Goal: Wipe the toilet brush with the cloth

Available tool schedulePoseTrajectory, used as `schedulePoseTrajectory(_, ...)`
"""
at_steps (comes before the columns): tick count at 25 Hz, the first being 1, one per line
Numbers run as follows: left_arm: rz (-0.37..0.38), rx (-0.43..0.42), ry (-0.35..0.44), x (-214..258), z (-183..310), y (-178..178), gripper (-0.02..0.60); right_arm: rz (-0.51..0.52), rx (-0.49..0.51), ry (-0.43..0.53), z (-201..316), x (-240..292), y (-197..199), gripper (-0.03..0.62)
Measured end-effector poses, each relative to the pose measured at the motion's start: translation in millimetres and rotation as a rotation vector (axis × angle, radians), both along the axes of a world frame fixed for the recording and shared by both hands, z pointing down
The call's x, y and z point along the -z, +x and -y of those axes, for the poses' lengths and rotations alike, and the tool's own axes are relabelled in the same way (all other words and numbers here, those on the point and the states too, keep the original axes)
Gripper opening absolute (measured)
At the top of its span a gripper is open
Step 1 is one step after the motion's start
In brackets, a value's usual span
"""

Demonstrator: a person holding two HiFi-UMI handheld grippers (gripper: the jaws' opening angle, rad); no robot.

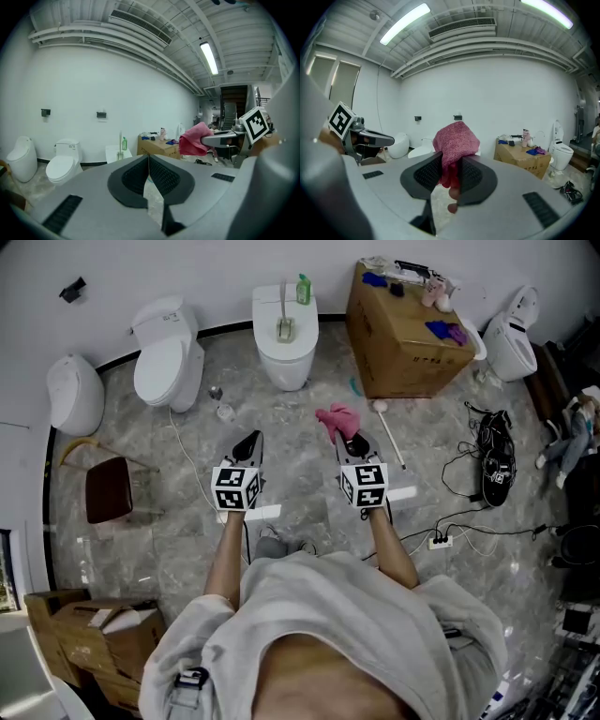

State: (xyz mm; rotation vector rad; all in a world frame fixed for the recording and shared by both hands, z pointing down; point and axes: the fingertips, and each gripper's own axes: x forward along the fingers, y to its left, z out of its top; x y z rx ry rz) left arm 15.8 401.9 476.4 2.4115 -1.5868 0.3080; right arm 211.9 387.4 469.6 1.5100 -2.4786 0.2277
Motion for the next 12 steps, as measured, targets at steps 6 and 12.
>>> schedulePoseTrajectory(6,-0.012,0.008,-0.013,-11,28,-15,0.023,-0.007,0.002,-0.013,27,-9,-11,0.089)
schedulePoseTrajectory(12,-0.028,-0.041,-0.01,-18,89,-23,0.023,-0.02,-0.037,-0.012,78,-15,-24,0.089)
